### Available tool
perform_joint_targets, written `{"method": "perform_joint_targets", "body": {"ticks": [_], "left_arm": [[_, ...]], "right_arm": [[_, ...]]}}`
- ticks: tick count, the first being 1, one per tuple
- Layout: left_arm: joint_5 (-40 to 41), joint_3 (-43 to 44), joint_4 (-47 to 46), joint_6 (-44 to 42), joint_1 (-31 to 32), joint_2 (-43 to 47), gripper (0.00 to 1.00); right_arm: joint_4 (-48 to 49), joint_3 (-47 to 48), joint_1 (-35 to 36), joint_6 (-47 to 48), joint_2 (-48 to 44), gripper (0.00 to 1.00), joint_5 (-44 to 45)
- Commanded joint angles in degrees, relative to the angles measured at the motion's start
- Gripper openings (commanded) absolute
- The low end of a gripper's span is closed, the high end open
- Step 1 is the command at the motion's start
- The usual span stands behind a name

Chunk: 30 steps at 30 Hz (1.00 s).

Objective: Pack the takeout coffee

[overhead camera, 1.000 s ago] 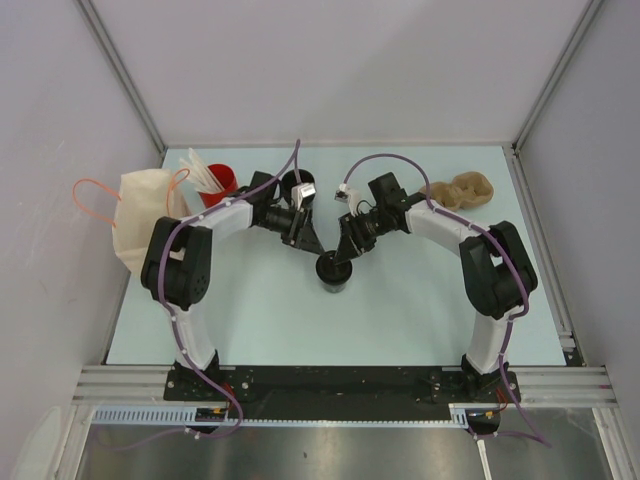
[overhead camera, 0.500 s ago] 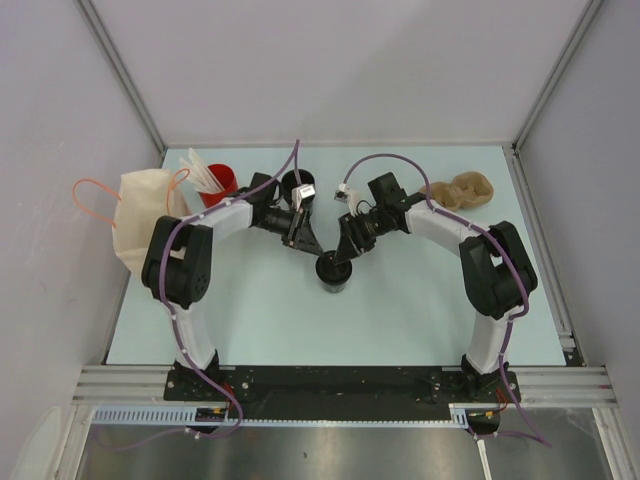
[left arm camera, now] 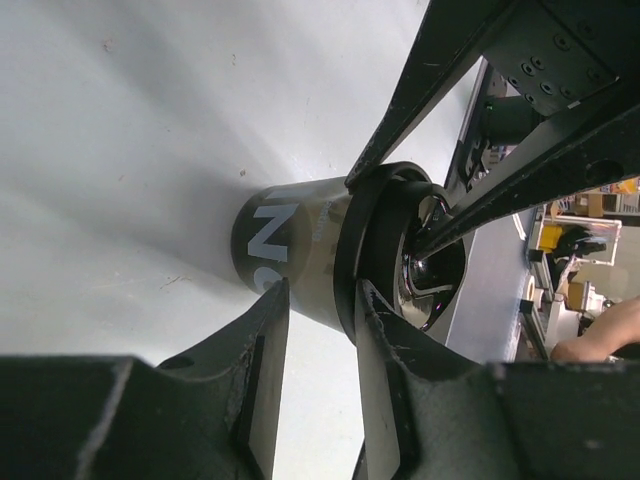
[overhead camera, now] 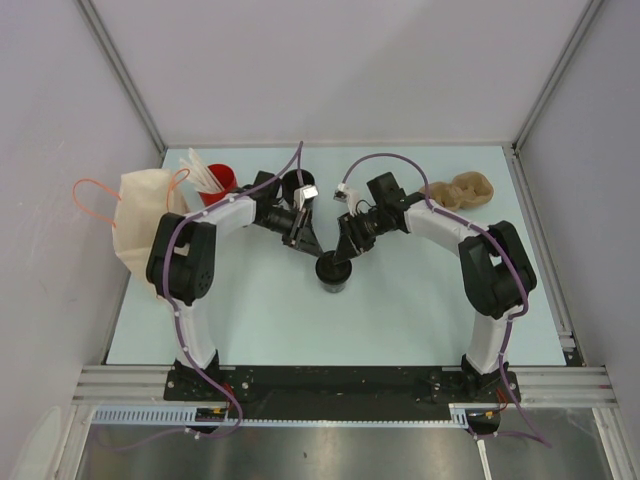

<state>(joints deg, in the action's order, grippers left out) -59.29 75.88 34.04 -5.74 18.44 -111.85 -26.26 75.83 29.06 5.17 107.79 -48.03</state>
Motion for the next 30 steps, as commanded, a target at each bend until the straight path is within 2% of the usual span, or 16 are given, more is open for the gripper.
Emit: {"method": "perform_joint_targets", "body": {"ticks": [1,6,9,13,16,21,30], "left_arm": [[17.44,-1.96,3.39,-6.21,2.48,-5.22,0.33],[17.98,-2.22,3.84,-6.66,2.48,-4.61,0.30],[14.65,-1.79,2.52,-6.39,2.22,-2.68,0.35],[7.97,2.07,2.61,-5.87,0.55,-0.22,0.57],[4.19,6.47,3.40,-5.52,-0.68,1.89,0.65],[1.02,9.20,3.40,-5.42,-1.03,4.80,0.68],[-0.22,4.11,5.06,-9.72,-0.51,7.00,0.70]], "right_arm": [[-4.94,-2.80,3.02,5.64,5.42,0.26,11.03],[-5.03,-2.80,3.72,5.91,5.33,0.26,11.56],[-5.03,-2.80,3.81,5.99,5.15,0.25,11.82],[-4.94,-2.71,3.64,5.99,4.27,0.25,12.43],[-4.94,-2.80,3.55,5.99,3.83,0.25,12.70],[-4.94,-2.80,3.28,5.99,3.66,0.26,12.52],[-4.59,-2.80,2.93,5.82,3.40,0.27,12.52]]}}
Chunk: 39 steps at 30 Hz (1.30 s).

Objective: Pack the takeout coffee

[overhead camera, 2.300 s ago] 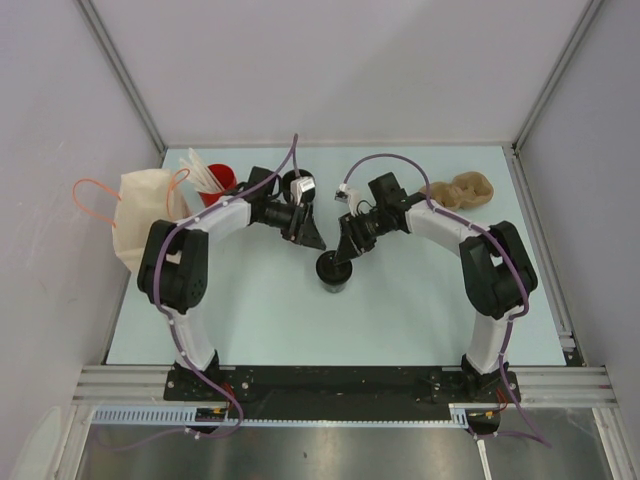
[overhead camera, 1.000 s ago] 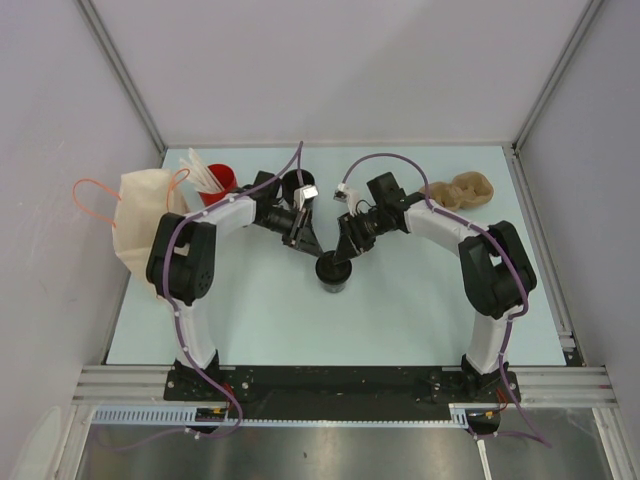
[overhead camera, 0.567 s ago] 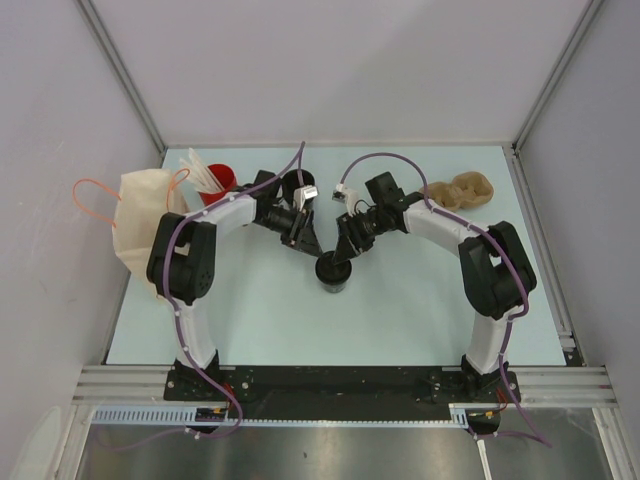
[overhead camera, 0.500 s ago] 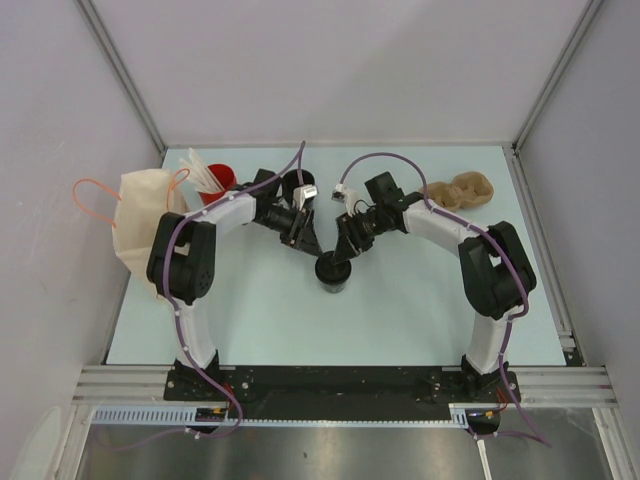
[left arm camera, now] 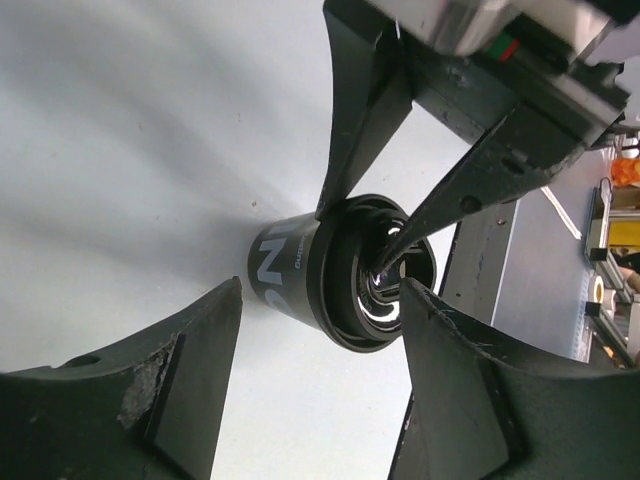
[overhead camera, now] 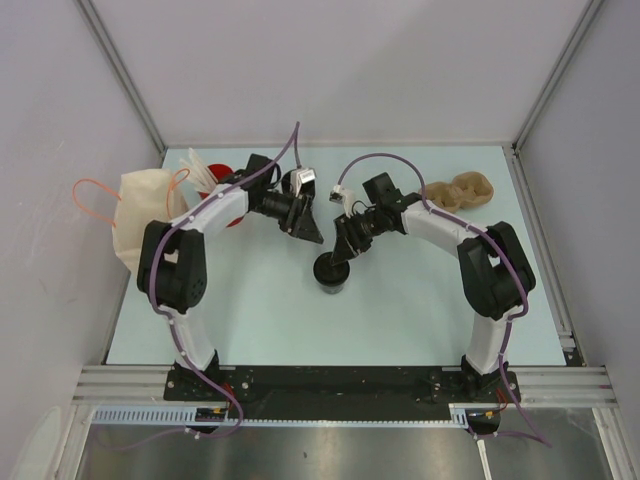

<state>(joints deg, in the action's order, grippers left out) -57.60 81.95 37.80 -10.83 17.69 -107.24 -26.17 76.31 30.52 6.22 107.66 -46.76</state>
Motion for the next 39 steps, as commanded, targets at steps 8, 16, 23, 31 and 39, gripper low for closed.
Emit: {"method": "perform_joint_targets", "body": {"ticks": [8,16,23,31,39], "left_arm": [[-1.72,-6.89,1.75,-7.10,2.43,3.09,0.71],[-0.32,-7.77,0.26,-6.13,4.01,2.56,0.71],[2.14,-8.04,-0.97,-4.90,4.19,1.77,0.70],[3.29,-7.51,-1.42,-3.23,4.28,0.81,0.70],[1.00,-4.70,0.17,-2.35,5.95,-0.34,0.71]], "right_arm": [[-4.50,-3.19,1.21,4.68,3.00,0.29,11.52],[-4.41,-3.28,1.12,4.59,1.77,0.34,11.34],[-4.41,-3.19,0.59,4.59,0.19,0.40,10.20],[-4.68,-2.93,0.24,4.77,-1.13,0.43,8.71],[-4.68,-2.84,1.03,4.94,-0.52,0.43,10.11]]}}
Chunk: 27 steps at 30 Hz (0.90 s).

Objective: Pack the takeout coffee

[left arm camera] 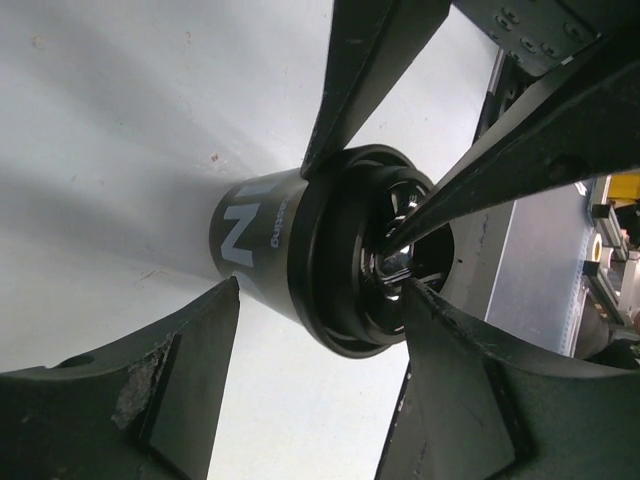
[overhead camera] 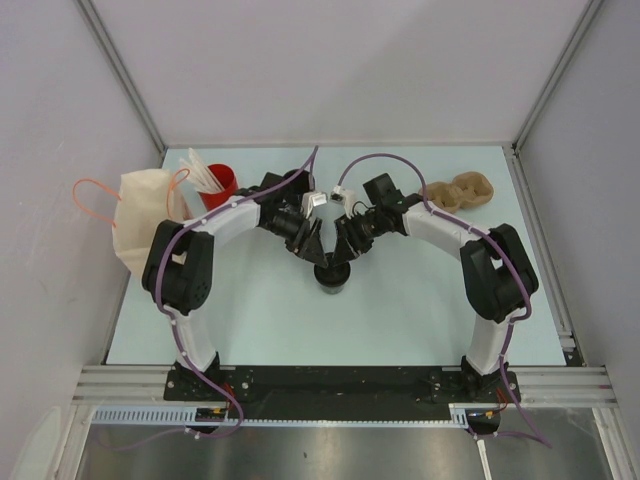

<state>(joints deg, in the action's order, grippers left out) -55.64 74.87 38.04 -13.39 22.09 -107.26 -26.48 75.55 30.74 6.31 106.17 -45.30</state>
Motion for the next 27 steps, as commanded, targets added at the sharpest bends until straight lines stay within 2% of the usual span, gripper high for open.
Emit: {"method": "perform_joint_targets", "body": {"ticks": [1,6,9,19,22,25,27], "left_arm": [[-1.05,2.38,-0.16,0.20,2.08,-0.49,0.71],[0.44,1.68,-1.21,0.56,3.05,-1.55,0.69],[2.37,0.80,-2.09,0.99,3.05,-1.63,0.58],[9.40,0.54,-2.62,1.61,2.96,-3.13,0.48],[10.46,0.98,-2.36,1.79,2.96,-3.92,0.49],[8.18,2.12,-1.13,1.87,2.88,-4.27,0.63],[6.17,2.56,-0.78,2.31,2.87,-4.10,0.67]], "right_arm": [[-4.37,-2.07,0.81,4.86,0.97,0.43,8.74],[-4.37,-2.07,0.72,4.94,0.97,0.42,8.91],[-4.55,-2.07,0.64,4.94,0.97,0.42,8.82],[-4.63,-2.07,0.20,4.50,0.09,0.42,8.56],[-4.81,-1.98,0.11,4.33,-0.61,0.42,8.30],[-4.46,-1.98,0.55,3.02,-0.88,0.40,10.48],[-3.85,-1.98,1.07,1.08,-1.23,0.37,11.98]]}}
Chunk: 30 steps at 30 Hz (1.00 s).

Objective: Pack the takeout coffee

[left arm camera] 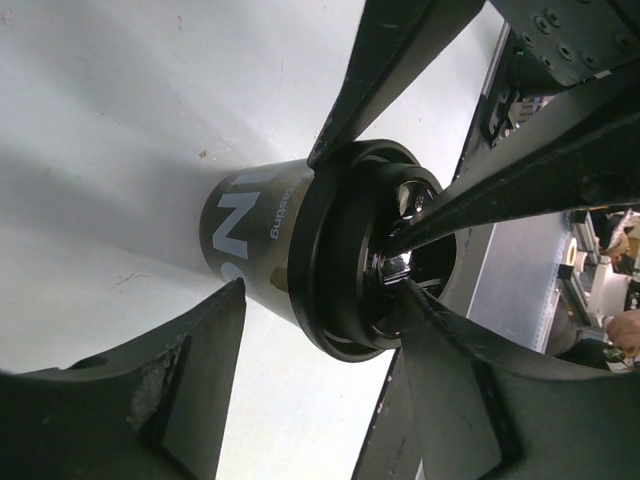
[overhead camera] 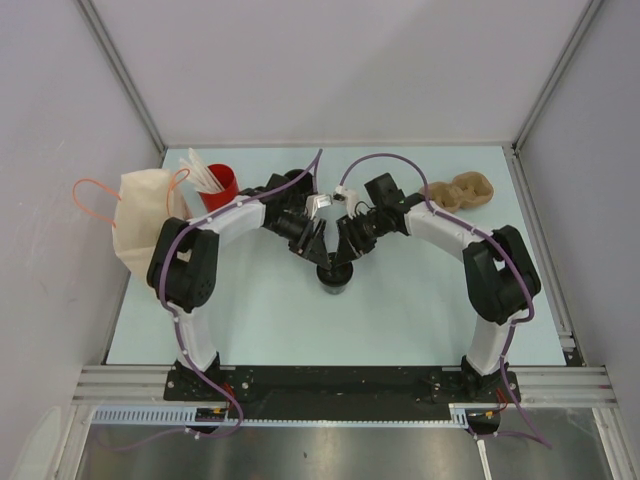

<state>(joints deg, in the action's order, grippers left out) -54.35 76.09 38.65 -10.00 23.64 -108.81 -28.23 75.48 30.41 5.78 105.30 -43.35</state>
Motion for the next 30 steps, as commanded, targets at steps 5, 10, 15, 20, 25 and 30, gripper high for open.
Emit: {"method": "perform_joint_targets", "body": {"ticks": [5,10,15,20,25,30], "left_arm": [[3.46,1.51,-1.83,0.42,1.41,-1.14,0.73],[3.46,0.90,-2.97,2.08,1.50,-0.87,0.73],[4.25,0.72,-3.50,2.61,1.76,-1.49,0.63],[6.27,0.28,-3.59,2.27,1.76,-2.28,0.53],[7.85,2.82,-0.69,-0.89,1.76,-4.56,0.57],[8.47,5.99,1.51,-3.09,1.76,-6.41,0.58]], "right_arm": [[-1.22,-2.01,3.42,-0.86,-1.41,0.37,13.29],[-0.51,-2.01,4.74,-2.70,-1.94,0.37,15.93],[-0.42,-2.01,4.31,-2.97,-1.85,0.37,16.55],[-0.16,-2.09,1.68,-3.41,-1.93,0.39,15.14],[0.19,-2.01,-2.98,-3.23,-2.90,0.54,4.53],[-0.16,-2.01,-6.41,-1.92,-5.36,0.68,-9.18]]}}
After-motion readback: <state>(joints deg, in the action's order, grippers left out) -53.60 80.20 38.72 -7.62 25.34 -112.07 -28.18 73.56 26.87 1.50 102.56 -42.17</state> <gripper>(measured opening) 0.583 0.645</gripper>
